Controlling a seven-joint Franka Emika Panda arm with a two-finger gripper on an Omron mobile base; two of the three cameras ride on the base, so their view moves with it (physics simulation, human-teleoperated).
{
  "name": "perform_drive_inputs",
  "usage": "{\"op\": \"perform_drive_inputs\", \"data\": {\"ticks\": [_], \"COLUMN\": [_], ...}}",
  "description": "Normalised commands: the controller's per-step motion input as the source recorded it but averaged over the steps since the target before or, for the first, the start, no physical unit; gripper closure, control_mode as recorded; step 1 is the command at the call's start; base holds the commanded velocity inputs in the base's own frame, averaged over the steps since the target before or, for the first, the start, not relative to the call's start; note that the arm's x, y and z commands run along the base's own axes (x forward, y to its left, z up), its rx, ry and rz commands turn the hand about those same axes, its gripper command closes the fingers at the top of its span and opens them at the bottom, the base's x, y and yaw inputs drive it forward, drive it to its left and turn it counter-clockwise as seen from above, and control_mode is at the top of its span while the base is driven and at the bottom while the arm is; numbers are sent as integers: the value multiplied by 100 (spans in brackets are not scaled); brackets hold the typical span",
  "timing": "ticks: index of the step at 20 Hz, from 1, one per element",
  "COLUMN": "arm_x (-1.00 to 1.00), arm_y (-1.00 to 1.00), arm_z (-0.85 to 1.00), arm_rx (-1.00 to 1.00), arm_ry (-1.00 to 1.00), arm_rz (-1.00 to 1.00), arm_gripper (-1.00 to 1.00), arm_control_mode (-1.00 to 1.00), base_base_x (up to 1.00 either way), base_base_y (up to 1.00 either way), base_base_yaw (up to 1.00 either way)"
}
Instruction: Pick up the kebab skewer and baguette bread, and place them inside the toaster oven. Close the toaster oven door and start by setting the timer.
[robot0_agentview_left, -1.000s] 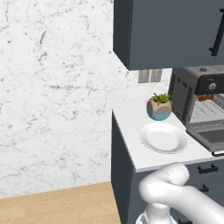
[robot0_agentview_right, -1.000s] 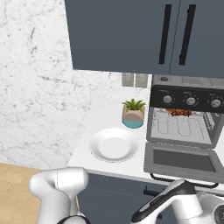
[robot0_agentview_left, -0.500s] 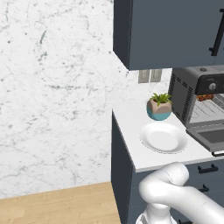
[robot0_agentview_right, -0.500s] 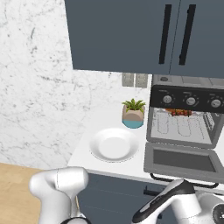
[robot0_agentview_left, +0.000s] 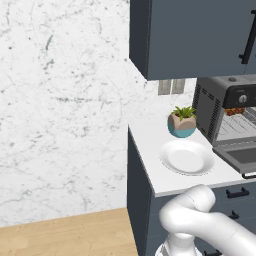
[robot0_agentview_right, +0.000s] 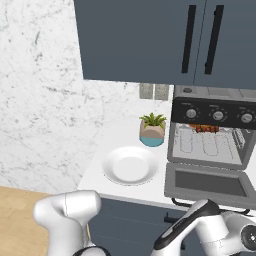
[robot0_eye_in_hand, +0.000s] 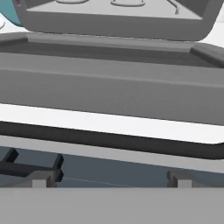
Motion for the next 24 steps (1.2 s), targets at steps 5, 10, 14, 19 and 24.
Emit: {"op": "perform_drive_inputs", "data": {"ticks": [5, 10, 14, 19, 24], "arm_x": [6, 0, 0, 0, 1], "arm_y": [0, 0, 0, 0, 0], "arm_z": [0, -16, -26, -2, 1], "arm_rx": [0, 0, 0, 1, 4], "arm_ry": [0, -2, -7, -9, -4], "arm_rz": [0, 0, 0, -2, -3], "arm_gripper": [-100, -100, -100, -100, -100], "arm_control_mode": [-100, -100, -100, -100, -100], "base_base_x": [0, 0, 0, 0, 0], "base_base_y": [0, 0, 0, 0, 0], "base_base_yaw": [0, 0, 0, 0, 0]}}
